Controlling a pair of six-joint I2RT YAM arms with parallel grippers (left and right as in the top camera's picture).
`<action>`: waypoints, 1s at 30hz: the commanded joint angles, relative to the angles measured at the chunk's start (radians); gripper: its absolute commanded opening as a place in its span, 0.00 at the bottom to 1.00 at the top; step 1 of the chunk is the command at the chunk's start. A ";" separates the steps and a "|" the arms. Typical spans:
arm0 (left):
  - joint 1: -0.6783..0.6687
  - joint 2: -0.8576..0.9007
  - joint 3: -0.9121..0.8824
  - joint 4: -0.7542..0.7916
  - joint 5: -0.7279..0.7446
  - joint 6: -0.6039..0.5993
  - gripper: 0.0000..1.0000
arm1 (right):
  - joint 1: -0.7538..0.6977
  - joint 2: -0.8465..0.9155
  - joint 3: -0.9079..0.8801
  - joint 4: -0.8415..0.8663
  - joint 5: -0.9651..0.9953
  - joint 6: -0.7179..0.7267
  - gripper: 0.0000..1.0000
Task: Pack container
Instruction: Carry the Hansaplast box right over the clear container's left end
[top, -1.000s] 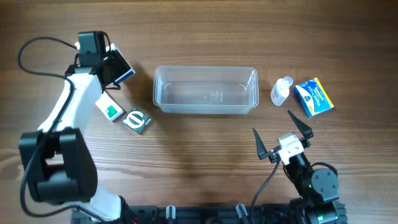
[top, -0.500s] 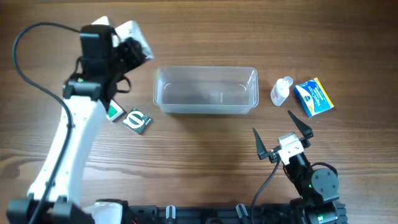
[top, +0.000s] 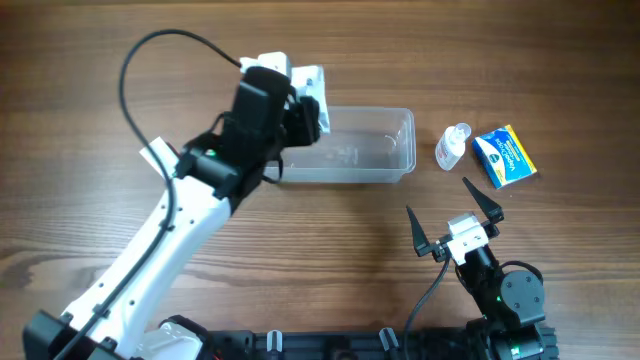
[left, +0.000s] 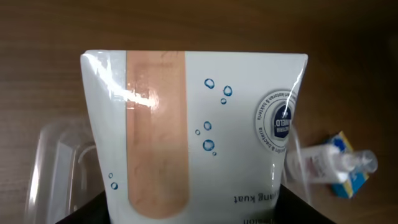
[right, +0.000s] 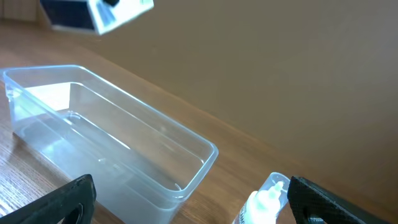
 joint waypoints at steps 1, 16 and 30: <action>-0.039 0.047 -0.001 -0.019 -0.072 0.054 0.62 | -0.005 -0.008 -0.002 0.006 -0.019 -0.005 1.00; -0.039 0.177 -0.001 -0.058 -0.150 0.053 0.63 | -0.005 -0.008 -0.002 0.006 -0.019 -0.005 1.00; -0.006 0.243 -0.001 -0.098 -0.226 0.053 0.64 | -0.005 -0.008 -0.002 0.006 -0.019 -0.005 1.00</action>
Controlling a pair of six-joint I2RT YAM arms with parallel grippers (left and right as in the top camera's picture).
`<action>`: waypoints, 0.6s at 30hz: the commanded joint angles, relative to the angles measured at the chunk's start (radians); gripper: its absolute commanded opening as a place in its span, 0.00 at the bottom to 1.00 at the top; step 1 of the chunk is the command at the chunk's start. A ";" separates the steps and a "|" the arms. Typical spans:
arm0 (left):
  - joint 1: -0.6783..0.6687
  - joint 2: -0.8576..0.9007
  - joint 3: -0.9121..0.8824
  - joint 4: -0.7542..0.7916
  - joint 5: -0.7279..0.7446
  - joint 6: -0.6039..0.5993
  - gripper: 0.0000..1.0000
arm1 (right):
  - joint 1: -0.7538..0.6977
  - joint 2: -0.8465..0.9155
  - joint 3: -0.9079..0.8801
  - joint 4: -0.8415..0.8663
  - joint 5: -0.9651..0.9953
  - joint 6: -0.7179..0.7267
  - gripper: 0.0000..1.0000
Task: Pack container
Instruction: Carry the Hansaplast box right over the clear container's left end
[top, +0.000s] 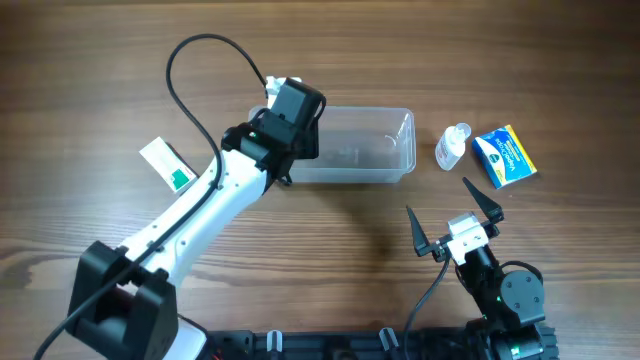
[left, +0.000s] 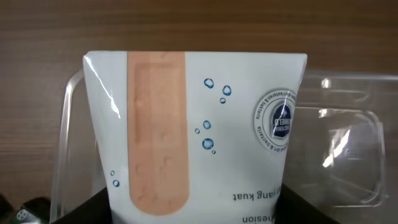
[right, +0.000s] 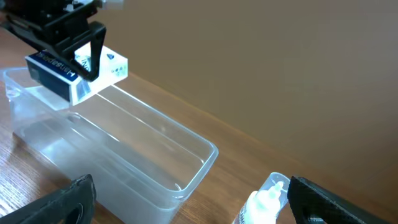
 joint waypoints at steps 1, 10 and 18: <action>0.036 0.032 0.000 -0.014 -0.026 0.009 0.64 | -0.005 -0.008 -0.002 0.006 -0.019 -0.005 1.00; 0.117 0.041 0.000 -0.048 0.074 0.009 0.65 | -0.005 -0.008 -0.002 0.006 -0.019 -0.005 1.00; 0.122 0.041 0.000 -0.053 0.099 0.010 0.66 | -0.005 -0.008 -0.002 0.006 -0.019 -0.005 1.00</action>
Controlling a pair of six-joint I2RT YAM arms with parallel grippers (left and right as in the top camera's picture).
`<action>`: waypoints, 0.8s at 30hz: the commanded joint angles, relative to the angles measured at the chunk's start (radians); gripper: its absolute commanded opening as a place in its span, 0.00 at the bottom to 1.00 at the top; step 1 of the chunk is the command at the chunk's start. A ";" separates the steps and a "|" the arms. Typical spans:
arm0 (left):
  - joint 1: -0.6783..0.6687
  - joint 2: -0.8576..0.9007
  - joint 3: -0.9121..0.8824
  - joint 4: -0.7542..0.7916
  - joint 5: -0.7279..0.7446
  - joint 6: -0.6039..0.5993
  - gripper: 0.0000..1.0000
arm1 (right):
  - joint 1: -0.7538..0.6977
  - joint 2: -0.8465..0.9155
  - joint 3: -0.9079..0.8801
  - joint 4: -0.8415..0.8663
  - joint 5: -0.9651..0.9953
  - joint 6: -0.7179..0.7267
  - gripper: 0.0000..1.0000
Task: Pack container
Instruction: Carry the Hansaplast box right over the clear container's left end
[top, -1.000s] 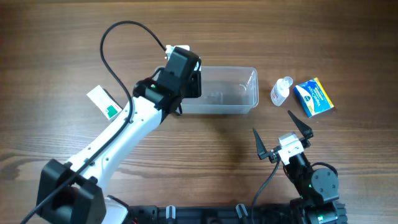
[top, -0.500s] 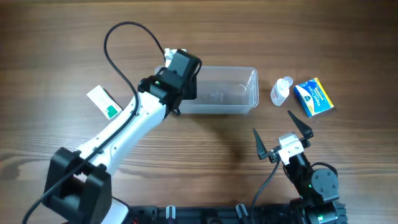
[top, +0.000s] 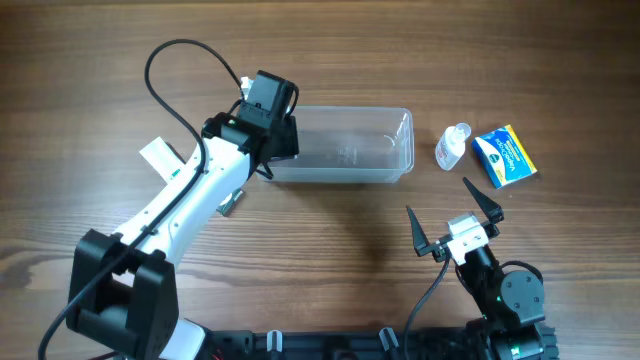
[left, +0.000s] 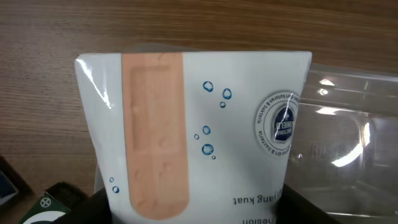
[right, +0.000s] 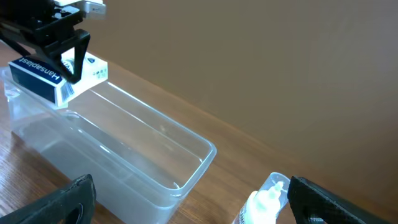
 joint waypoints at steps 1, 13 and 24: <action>0.006 0.009 0.000 -0.003 0.021 0.015 0.66 | -0.005 -0.008 -0.002 0.006 -0.019 -0.005 1.00; 0.006 0.009 0.000 -0.045 0.021 0.064 0.67 | -0.005 -0.008 -0.002 0.006 -0.019 -0.005 1.00; 0.005 0.009 0.000 -0.060 0.021 0.064 0.76 | -0.005 -0.008 -0.002 0.006 -0.019 -0.005 1.00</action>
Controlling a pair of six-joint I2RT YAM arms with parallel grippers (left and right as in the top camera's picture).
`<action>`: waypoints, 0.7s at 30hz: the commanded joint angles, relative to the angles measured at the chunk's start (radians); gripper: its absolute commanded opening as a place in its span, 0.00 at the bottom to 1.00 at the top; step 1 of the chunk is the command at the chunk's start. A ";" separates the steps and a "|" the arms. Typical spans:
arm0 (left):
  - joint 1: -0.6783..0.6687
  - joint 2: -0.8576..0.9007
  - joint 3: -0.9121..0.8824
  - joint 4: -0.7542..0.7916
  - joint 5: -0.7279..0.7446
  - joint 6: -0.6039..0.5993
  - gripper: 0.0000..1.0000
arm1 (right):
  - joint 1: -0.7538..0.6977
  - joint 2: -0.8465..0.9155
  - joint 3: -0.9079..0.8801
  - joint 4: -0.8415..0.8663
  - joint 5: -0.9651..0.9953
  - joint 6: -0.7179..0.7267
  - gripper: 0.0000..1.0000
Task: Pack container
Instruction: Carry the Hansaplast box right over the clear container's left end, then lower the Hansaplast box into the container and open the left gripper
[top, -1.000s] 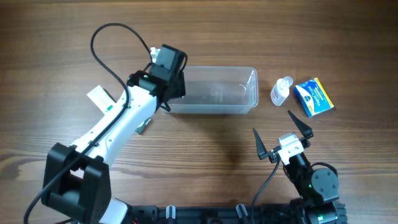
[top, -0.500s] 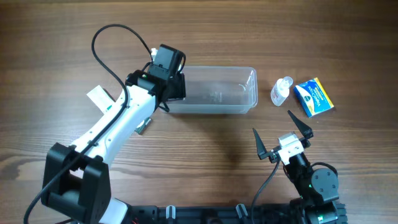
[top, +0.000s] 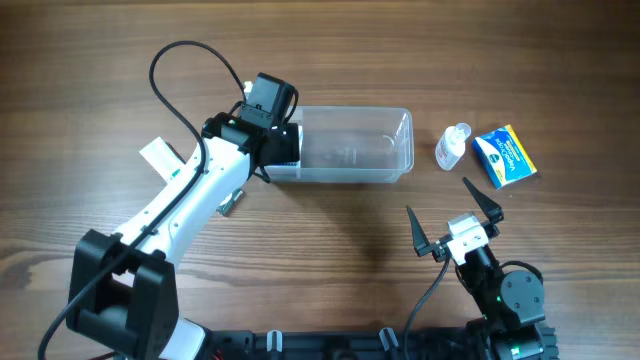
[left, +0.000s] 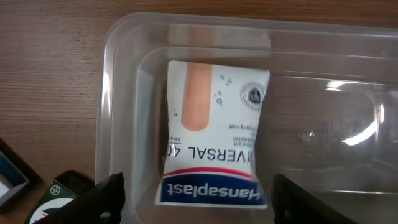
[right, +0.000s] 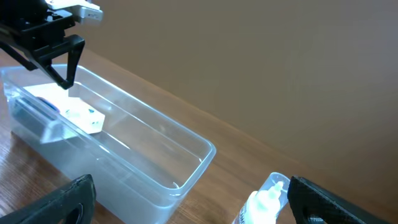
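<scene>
A white and blue Hansaplast plaster box (left: 214, 134) lies flat on the floor of the clear plastic container (top: 405, 165), at its left end. It also shows through the wall (right: 78, 117). My left gripper (top: 280, 145) hangs open just above that end, its fingers either side of the box and not touching it. In the overhead view the gripper hides the box. My right gripper (top: 436, 196) stands open near the table's front right with nothing in it, facing the container.
A small clear bottle (top: 452, 146) and a blue and yellow box (top: 505, 156) lie right of the container. Left of the container, a white and green packet (top: 165, 160) and a small dark item (top: 230, 203) lie beside the left arm.
My left gripper was shut on the plaster box over the container's left end. Now it is open and the box lies on the container floor. The right arm has not moved.
My left gripper first held the plaster box high by the container's back left corner. Then it held the box over the container, then lower at its left end. Now the box rests inside and the gripper is open. The right gripper stayed open and still throughout.
</scene>
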 joint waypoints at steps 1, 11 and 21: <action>0.005 0.009 -0.001 -0.004 0.008 0.012 0.75 | -0.005 -0.008 -0.002 0.006 -0.019 -0.005 1.00; -0.009 0.008 0.000 0.023 0.009 0.011 0.56 | -0.005 -0.008 -0.002 0.006 -0.019 -0.005 1.00; -0.121 0.009 0.020 0.083 0.050 -0.006 0.04 | -0.005 -0.008 -0.002 0.006 -0.019 -0.005 1.00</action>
